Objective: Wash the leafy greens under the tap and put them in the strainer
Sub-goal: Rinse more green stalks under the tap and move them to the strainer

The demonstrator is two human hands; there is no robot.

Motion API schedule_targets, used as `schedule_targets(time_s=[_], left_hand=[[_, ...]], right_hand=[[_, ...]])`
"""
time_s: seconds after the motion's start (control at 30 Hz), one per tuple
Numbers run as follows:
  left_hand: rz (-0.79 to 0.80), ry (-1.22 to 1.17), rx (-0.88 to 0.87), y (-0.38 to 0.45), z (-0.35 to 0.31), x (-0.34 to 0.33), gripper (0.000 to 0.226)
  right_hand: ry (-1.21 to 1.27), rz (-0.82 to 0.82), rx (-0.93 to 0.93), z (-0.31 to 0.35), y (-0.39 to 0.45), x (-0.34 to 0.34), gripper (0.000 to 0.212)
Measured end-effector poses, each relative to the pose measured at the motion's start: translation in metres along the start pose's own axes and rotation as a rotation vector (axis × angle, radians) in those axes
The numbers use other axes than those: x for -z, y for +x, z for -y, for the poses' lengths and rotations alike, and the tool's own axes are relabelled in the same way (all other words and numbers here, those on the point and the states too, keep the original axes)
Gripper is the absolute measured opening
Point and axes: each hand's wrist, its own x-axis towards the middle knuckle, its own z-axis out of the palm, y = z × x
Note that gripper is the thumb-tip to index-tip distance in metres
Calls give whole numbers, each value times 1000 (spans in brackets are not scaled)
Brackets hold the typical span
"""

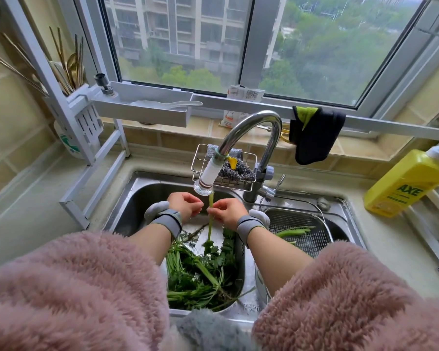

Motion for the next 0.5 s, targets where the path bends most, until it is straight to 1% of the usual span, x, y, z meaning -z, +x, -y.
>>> schedule_targets(time_s=[0.1, 0.23, 0.37, 0.43, 0.5], left_hand=[[13, 63, 39, -3, 4, -2, 20], [83, 190, 86, -8, 6, -7, 22], [156, 264, 94, -15, 2, -16, 19], [201, 267, 77, -19, -4, -24, 19], [238, 282, 60, -20, -11, -34, 20]], right_hand=[[-17, -13, -10, -1, -3, 4, 24], [44, -40, -35, -5, -6, 8, 24], [36, -80, -18, -4, -14, 21, 11], [47, -129, 4, 0, -21, 35, 10], [73, -195, 22, 7, -31, 54, 16]])
